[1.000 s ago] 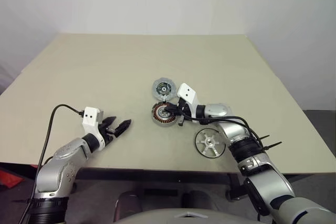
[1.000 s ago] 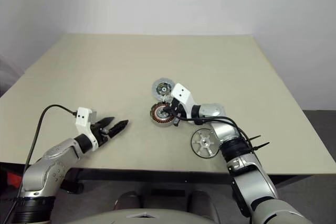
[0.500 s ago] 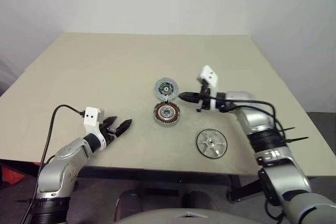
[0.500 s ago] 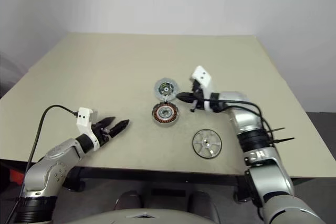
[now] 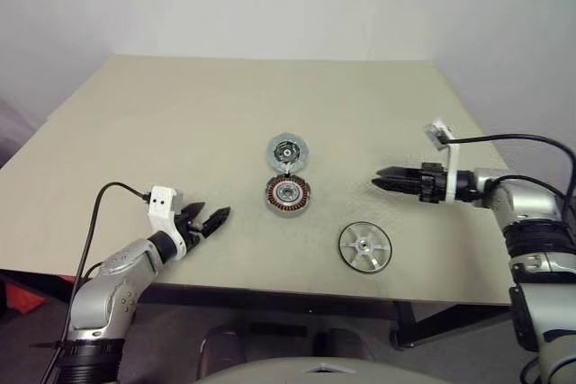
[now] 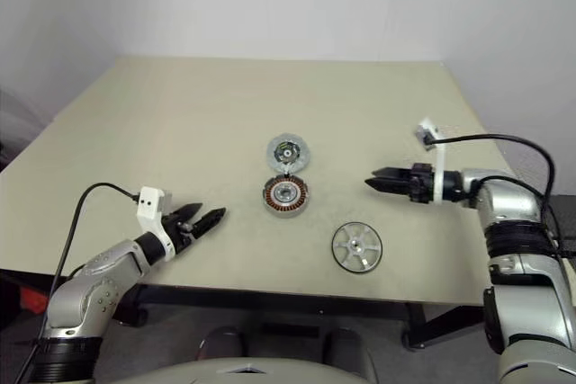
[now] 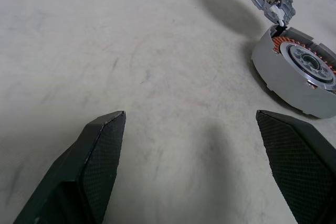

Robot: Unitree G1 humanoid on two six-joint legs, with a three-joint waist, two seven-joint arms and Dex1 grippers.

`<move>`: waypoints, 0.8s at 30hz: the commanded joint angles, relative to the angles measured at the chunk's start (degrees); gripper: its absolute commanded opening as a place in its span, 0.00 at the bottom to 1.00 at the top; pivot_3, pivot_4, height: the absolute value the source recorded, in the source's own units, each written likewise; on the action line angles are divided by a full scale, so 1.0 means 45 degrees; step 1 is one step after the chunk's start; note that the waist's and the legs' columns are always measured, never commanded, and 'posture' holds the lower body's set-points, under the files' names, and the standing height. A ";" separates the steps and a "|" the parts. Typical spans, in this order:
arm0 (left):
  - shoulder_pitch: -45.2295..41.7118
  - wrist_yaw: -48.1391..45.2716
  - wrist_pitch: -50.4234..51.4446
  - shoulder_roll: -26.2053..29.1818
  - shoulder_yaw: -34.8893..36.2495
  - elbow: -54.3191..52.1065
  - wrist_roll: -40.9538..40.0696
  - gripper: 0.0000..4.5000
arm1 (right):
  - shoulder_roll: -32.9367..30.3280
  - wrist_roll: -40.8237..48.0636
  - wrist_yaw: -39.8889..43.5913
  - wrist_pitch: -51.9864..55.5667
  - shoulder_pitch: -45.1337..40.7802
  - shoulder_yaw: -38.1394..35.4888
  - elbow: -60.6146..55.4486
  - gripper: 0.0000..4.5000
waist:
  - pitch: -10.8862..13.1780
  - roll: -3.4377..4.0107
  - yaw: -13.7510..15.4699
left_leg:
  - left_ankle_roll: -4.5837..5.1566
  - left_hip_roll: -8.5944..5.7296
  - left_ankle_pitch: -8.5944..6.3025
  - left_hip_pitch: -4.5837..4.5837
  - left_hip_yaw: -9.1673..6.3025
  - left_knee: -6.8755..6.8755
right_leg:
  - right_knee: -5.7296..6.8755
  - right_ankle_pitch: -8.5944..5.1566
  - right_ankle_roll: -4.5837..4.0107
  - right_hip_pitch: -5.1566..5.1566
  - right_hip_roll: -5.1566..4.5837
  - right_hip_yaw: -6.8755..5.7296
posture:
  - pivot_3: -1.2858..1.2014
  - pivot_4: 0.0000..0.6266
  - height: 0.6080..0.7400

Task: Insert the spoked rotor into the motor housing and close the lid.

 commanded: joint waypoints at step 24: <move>0.0271 -0.0159 -0.0311 0.0164 -0.0176 -0.0173 0.0186 0.95 | -0.2667 0.2439 0.2256 0.0964 0.3078 0.2806 -0.1919 0.56 | -0.0052 0.0025 0.0234 | 0.0029 0.0014 -0.0016 0.0020 0.0006 0.0008 | -0.0024 -0.0055 0.0090 0.0042 -0.0001 -0.0028 | 0.52 0.00 1.00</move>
